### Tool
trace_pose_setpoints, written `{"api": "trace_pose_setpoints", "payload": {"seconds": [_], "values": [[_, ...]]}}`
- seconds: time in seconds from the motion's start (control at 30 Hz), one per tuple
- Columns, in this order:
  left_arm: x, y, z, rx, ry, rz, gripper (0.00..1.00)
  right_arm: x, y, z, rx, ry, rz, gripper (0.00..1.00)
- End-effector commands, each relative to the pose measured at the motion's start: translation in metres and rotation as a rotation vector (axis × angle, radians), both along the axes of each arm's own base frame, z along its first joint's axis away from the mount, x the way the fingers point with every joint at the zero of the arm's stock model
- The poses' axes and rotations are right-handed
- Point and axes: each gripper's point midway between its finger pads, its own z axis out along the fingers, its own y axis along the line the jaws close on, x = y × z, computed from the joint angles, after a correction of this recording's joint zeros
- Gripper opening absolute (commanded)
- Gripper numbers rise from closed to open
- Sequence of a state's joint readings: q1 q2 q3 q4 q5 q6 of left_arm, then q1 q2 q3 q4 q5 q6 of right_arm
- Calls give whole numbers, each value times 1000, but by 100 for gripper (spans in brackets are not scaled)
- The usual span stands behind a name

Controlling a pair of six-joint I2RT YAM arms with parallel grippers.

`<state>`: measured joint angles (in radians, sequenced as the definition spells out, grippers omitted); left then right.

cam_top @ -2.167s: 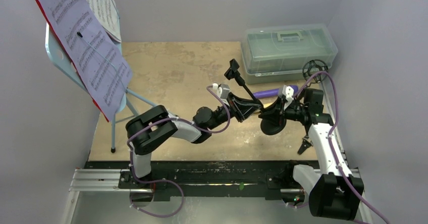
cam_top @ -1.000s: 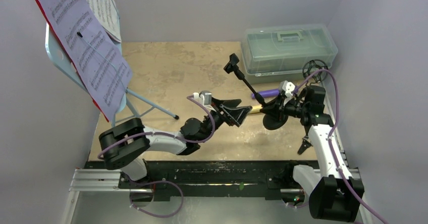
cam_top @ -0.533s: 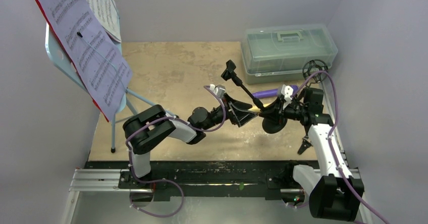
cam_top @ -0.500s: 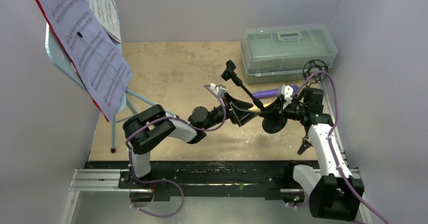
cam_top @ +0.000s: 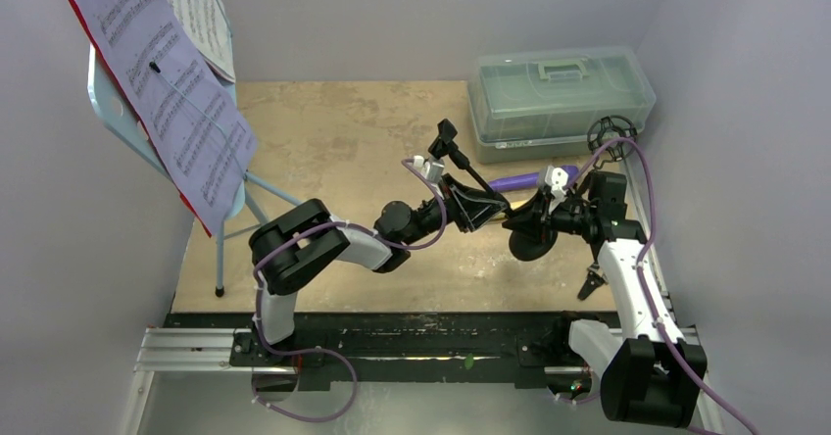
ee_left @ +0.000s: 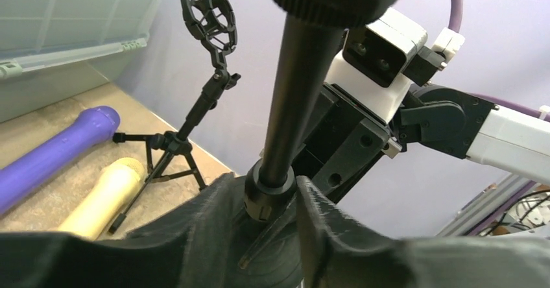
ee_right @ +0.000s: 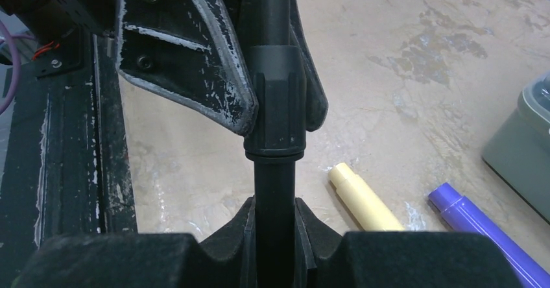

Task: Pack up the instrument practice props
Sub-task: Unscrew the knob on the music stand.

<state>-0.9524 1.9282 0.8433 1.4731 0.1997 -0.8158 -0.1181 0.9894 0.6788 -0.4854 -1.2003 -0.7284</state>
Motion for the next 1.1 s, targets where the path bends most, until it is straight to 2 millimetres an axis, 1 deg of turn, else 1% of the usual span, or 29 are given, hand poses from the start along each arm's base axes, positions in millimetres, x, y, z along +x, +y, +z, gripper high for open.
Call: {"api": "trace_pose_setpoints", "payload": {"seconds": [0.0,0.1,0.27,0.37,0.43,0.47,0.6,0.63,0.67,0.77,0.87,1.03,1.07], "values": [[-12,24,79,-282,-178,27,28,4,5,29,29,-101,51,0],[-12,24,80,-288,-172,27,0,5,4,28,25,-102,47,0],[-15,23,84,-317,-126,59,0,13,0,26,8,-90,2,0],[-13,21,82,-323,-32,162,0,24,-6,24,-12,-84,-64,0],[-12,14,79,-267,37,255,0,30,-10,23,-21,-81,-100,0],[-8,9,75,-225,92,311,0,32,-11,23,-24,-80,-114,0],[6,-23,62,32,284,453,0,38,-15,23,-33,-83,-153,0],[10,-30,47,143,330,482,0,39,-16,23,-35,-83,-161,0],[14,-35,55,171,371,508,0,40,-16,23,-37,-85,-166,0],[18,-43,44,280,457,567,0,42,-18,24,-40,-88,-181,0],[17,-45,43,298,470,578,0,43,-18,25,-39,-91,-186,0],[13,-38,54,255,423,557,0,41,-15,27,-25,-88,-170,0],[11,-35,57,243,404,547,8,39,-14,29,-20,-90,-161,0]]}}
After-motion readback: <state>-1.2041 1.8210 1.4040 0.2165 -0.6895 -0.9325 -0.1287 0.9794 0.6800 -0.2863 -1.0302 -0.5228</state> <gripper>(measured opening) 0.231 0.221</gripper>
